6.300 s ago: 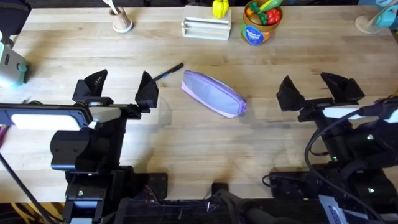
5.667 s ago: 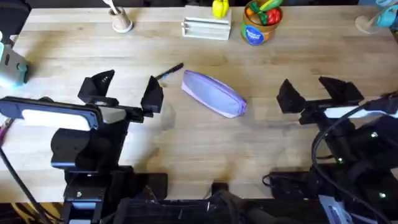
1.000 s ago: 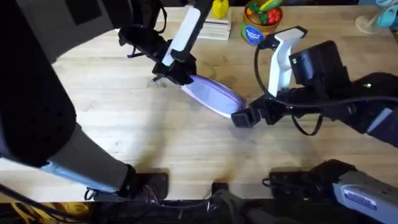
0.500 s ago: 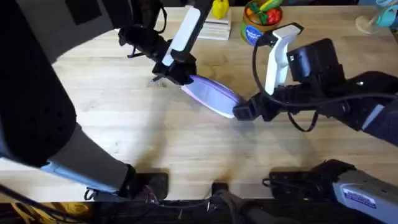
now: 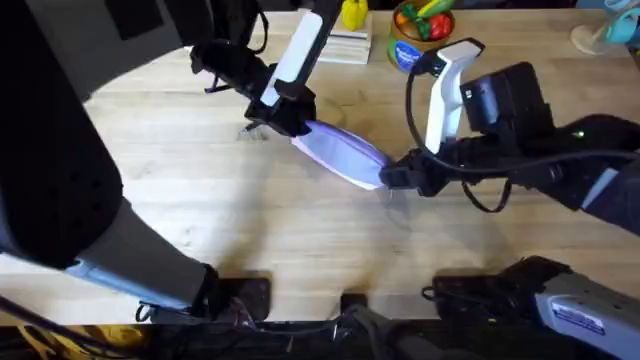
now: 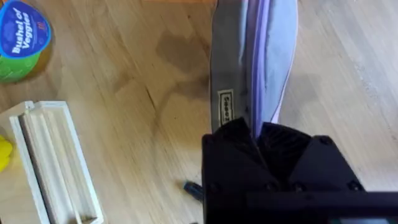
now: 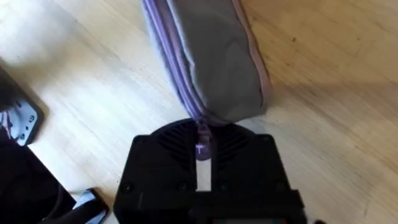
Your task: Unzip the bag, pick up the pens from the table one at a time and place them inside, then zip the bag closed.
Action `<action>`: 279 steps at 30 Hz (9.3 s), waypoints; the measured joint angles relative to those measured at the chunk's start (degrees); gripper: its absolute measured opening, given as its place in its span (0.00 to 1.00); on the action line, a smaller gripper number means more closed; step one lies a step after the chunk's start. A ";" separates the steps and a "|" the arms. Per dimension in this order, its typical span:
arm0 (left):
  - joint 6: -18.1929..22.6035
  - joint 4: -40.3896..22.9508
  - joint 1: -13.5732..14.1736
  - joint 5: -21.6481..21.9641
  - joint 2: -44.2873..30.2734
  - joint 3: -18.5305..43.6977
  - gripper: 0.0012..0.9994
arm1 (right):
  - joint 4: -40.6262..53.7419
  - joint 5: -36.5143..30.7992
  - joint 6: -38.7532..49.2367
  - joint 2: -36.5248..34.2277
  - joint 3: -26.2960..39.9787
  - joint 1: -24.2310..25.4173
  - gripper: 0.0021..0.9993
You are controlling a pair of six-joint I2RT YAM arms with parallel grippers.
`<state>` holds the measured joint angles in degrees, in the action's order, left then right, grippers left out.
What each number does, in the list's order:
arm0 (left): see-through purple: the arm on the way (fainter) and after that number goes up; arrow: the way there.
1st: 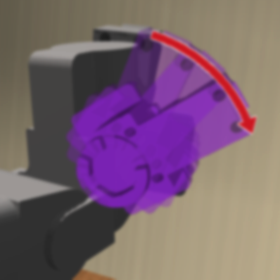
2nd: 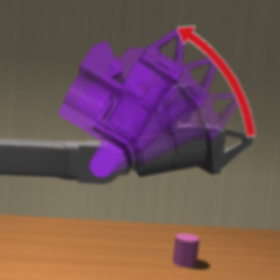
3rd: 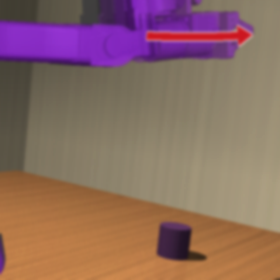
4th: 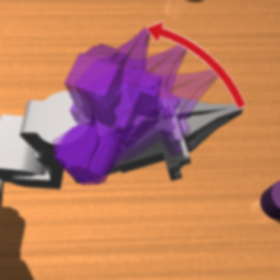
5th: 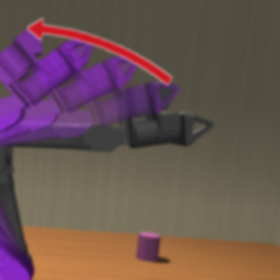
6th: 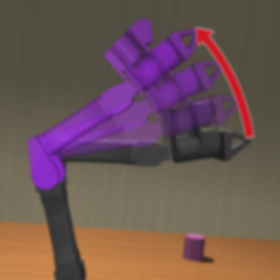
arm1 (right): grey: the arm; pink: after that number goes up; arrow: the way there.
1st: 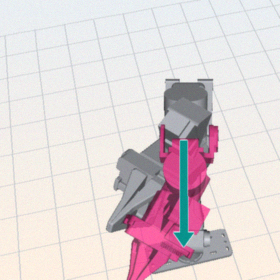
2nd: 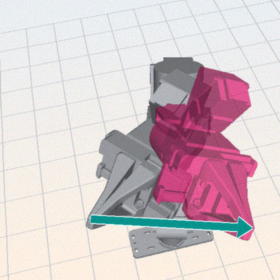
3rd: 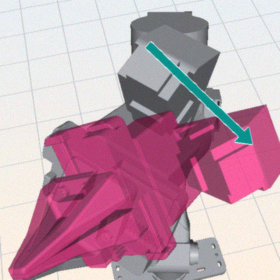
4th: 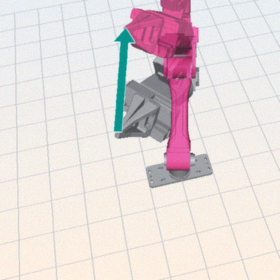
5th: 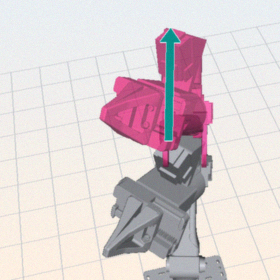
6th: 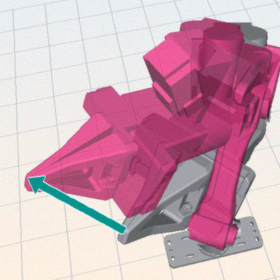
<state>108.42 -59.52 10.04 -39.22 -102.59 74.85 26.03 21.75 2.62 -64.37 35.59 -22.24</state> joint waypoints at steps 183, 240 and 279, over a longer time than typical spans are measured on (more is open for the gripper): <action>0.00 0.15 0.79 -0.17 0.00 0.00 0.04 | -6.84 -11.66 -29.84 -7.37 6.23 2.97 0.03; 0.00 1.27 -0.35 0.97 0.00 0.02 0.04 | -12.93 -4.29 -35.48 -28.87 28.12 -15.04 0.03; 0.04 1.04 -0.07 0.90 0.00 0.02 0.99 | 9.78 -16.14 -13.91 4.77 29.66 4.52 1.00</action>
<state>108.47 -58.48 9.98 -38.33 -102.59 74.87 35.81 5.61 -11.29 -59.60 65.25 -17.72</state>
